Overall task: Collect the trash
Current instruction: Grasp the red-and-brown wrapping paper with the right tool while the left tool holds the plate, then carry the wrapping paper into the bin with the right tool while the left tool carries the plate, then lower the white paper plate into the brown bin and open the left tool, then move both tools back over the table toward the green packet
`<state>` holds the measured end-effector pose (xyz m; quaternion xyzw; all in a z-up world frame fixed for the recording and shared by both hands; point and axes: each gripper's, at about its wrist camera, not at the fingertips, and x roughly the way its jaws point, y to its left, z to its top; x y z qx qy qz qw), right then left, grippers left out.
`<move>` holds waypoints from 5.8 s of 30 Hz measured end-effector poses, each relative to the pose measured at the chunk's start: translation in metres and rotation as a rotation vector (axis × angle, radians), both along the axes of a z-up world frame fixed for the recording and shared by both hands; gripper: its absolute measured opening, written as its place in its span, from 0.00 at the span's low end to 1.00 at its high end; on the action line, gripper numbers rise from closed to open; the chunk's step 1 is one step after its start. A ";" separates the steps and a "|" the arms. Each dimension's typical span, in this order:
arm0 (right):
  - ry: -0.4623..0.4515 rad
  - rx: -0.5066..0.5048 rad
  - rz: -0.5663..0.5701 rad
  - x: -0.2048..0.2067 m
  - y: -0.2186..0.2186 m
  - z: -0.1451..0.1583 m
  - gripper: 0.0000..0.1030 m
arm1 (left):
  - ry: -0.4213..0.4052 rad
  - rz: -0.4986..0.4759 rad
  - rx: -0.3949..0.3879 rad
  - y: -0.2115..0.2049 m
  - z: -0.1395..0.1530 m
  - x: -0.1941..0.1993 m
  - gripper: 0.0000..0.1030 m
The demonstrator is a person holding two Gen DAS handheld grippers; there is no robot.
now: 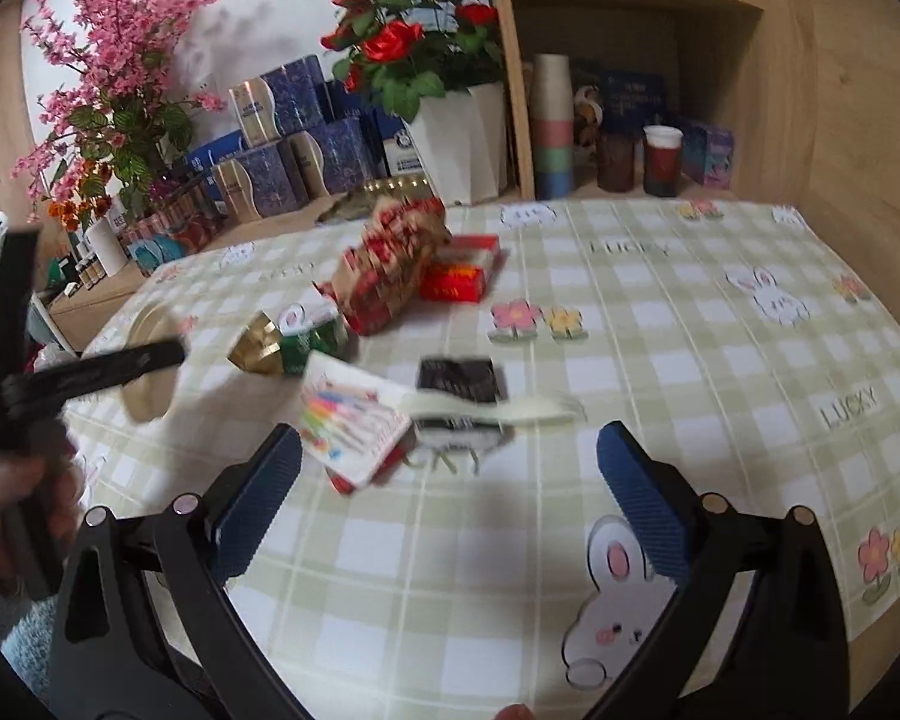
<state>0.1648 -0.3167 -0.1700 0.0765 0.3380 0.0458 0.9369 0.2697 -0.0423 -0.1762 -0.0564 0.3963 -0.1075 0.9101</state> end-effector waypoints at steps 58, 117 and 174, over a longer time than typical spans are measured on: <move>0.036 0.084 0.055 0.053 0.050 0.059 0.44 | -0.082 0.074 -0.114 0.094 0.046 -0.116 0.81; 0.441 0.052 0.178 -0.156 0.108 -0.091 0.62 | -0.046 -0.060 -0.130 0.067 0.032 -0.236 0.81; 0.109 0.078 -0.183 -0.180 0.006 0.002 0.94 | 0.173 -0.502 0.140 -0.068 -0.043 -0.214 0.90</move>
